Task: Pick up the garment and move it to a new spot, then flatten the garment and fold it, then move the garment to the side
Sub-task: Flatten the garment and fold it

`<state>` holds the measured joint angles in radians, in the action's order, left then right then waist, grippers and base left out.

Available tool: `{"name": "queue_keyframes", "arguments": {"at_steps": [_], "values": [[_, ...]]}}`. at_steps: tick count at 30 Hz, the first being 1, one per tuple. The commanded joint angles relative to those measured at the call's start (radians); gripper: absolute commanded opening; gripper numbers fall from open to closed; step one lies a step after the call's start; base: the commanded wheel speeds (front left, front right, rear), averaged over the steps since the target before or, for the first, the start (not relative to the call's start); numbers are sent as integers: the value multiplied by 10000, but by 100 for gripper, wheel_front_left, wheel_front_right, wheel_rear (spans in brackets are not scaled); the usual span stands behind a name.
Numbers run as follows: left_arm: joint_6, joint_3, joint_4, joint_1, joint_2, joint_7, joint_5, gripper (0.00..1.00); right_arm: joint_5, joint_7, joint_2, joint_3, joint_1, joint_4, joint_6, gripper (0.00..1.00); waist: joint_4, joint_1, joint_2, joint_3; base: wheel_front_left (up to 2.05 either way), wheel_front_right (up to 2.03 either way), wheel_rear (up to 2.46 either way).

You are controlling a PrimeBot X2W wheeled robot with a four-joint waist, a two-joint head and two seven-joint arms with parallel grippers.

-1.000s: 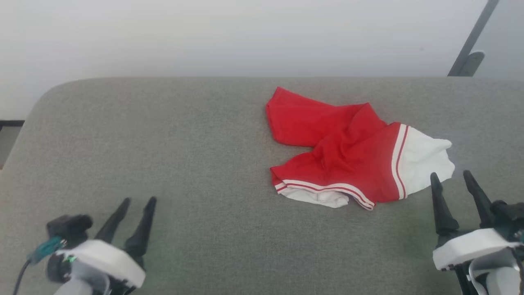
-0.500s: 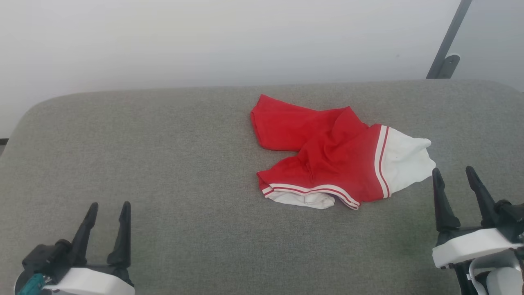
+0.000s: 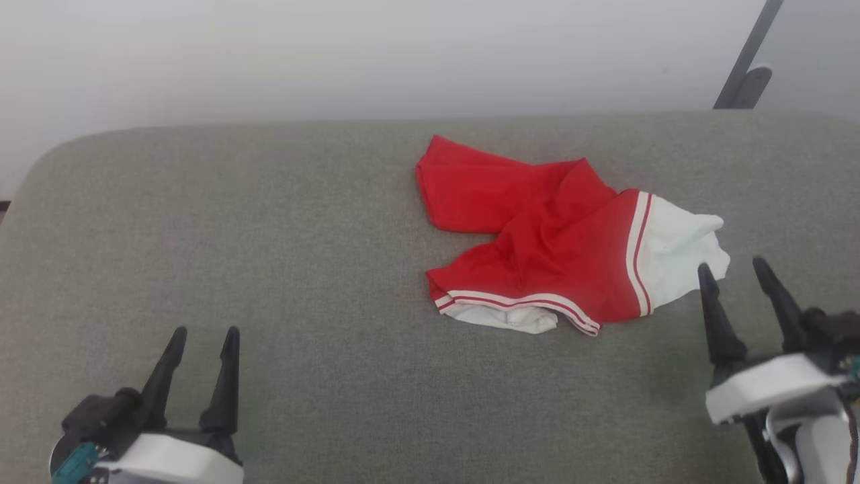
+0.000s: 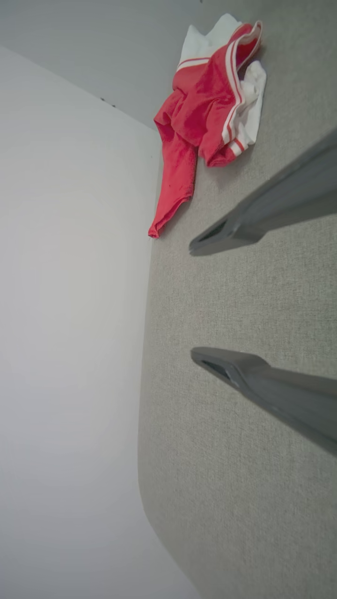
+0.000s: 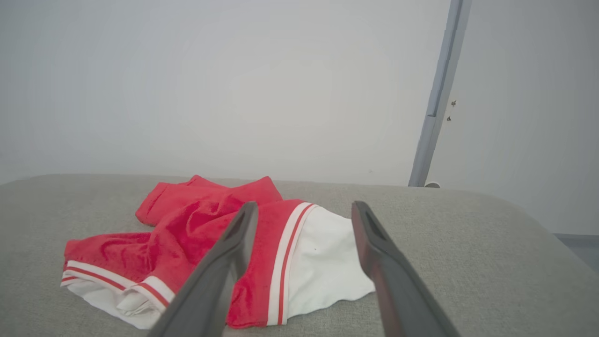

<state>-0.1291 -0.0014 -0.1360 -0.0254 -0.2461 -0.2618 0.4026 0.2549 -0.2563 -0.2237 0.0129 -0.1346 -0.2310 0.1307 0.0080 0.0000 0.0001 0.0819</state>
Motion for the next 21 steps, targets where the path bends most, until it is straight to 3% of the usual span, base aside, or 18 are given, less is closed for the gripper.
{"name": "queue_keyframes", "arguments": {"at_steps": [1, 6, 11, 15, 21], "values": [[-13, -34, 69, 205, 52, -44, -39, 100, -30, 122, -159, -89, -305, -3, 1, 100, 47, 0, -1, 221, 0, 0, 0], [-13, -188, 119, 618, 240, -44, -30, 100, 112, 1703, -1278, -858, -1426, -104, -1, 100, 104, 0, -1, 933, 0, 0, 0], [-14, -354, 53, 1094, 406, -44, 14, 100, 1668, 5163, -2822, -2224, -2782, -503, -1, 100, 117, 0, -1, 1626, 0, 0, 0], [-13, -593, 14, 1521, 481, -44, 28, 100, 3131, 7530, -3857, -2693, -3746, -927, -1, 100, 227, 0, -1, 2179, 0, 0, 0], [-13, -856, -34, 2117, 533, -44, 98, 100, 4105, 9432, -4452, -2914, -4863, -1712, 1, 100, 388, 0, -1, 3064, 0, 0, 0]]}}
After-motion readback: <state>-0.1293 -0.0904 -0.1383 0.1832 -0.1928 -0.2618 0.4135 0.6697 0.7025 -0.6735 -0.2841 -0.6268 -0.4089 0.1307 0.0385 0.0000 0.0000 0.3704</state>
